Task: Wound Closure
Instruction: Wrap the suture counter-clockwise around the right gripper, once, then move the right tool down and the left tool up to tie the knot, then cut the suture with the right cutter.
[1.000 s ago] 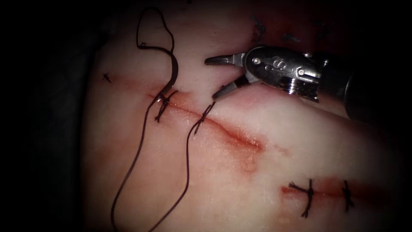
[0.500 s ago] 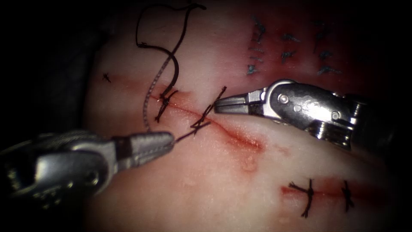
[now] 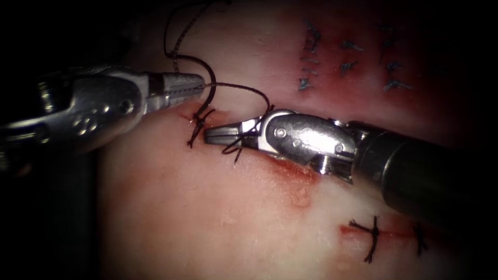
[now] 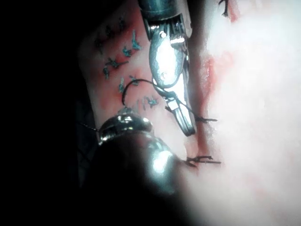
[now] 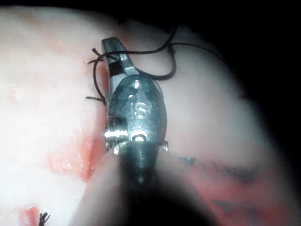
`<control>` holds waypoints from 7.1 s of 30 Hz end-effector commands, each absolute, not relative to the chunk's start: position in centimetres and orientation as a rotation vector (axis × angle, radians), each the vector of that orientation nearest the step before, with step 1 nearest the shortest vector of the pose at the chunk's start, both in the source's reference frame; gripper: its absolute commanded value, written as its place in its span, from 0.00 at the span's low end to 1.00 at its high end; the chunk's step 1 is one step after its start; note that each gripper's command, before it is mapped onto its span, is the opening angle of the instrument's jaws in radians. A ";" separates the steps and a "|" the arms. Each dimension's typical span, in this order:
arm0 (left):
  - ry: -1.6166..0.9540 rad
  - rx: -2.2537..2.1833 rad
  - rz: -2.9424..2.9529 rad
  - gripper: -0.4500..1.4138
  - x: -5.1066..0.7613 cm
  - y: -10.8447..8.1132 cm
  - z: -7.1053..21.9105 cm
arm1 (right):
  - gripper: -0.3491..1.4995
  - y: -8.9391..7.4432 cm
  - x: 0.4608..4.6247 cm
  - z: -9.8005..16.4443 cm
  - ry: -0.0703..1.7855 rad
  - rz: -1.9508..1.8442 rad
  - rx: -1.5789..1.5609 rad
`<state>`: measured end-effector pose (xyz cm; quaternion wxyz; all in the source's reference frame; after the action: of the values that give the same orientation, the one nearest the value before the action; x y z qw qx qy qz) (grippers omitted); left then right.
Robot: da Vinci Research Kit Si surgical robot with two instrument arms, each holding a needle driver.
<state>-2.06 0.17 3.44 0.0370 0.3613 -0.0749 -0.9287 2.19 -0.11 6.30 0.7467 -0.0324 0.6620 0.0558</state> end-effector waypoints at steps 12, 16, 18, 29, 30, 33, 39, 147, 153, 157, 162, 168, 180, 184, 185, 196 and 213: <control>-0.180 1.079 -2.841 0.05 -2.29 0.5 4.0 | 0.00 -0.2 2.20 6.2 1.605 0.223 -0.234; -0.146 1.064 -2.838 0.05 -2.40 0.3 4.2 | 0.00 -0.3 2.22 6.2 1.653 0.307 -0.298; -0.127 1.064 -2.839 0.05 -2.43 0.3 4.4 | 0.00 -0.3 2.21 6.2 1.656 0.357 -0.313; -0.039 1.070 -2.832 0.05 -2.41 0.0 4.9 | 0.00 -0.5 2.05 6.1 1.644 0.679 -0.396; -0.034 1.077 -2.831 0.05 -2.42 -0.1 4.9 | 0.00 -0.5 2.04 6.1 1.645 0.708 -0.394; -0.029 1.088 -2.827 0.05 -2.43 -0.1 4.9 | 0.00 -0.5 2.04 6.1 1.665 0.809 -0.370; -0.024 1.129 -2.820 0.05 -2.45 -0.2 5.0 | 0.00 -0.5 2.08 6.1 1.610 1.048 -0.330; -0.154 1.098 -3.088 0.05 -2.97 1.9 5.6 | 0.00 -1.7 2.24 6.6 1.189 1.705 -0.230; -0.263 1.140 -3.123 0.05 -3.08 2.1 5.7 | 0.00 -1.7 2.25 6.6 1.189 1.704 -0.231; -0.278 1.142 -3.129 0.05 -3.15 2.2 5.8 | 0.00 -1.7 2.25 6.6 1.184 1.701 -0.224; -0.303 1.125 -3.119 0.05 -3.18 2.3 5.9 | 0.00 -1.8 2.28 6.6 1.155 1.694 -0.210; -0.358 1.136 -3.085 0.05 -3.25 2.4 6.0 | 0.00 -2.0 2.36 6.8 1.106 1.674 -0.177; -0.387 1.143 -3.058 0.05 -3.21 2.4 6.2 | 0.00 -2.1 2.44 6.8 1.078 1.652 -0.136; -0.379 1.155 -3.048 0.05 -3.18 2.3 6.2 | 0.00 -2.1 2.45 6.8 1.173 1.631 -0.146; -0.373 1.162 -3.047 0.05 -3.17 2.3 6.2 | 0.22 -2.1 2.44 6.8 1.206 1.630 -0.162; -0.291 1.175 -3.093 0.05 -2.74 1.8 5.4 | 0.79 -1.9 2.22 6.3 1.205 1.595 -0.086; -0.494 1.264 -3.103 0.05 -2.18 1.0 4.2 | 0.20 -1.5 1.65 6.3 1.079 1.213 0.004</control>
<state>-2.11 0.86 4.08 -0.1255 0.3706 -0.1500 -0.9079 1.62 -1.52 6.20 0.6929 0.0039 0.4819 0.5363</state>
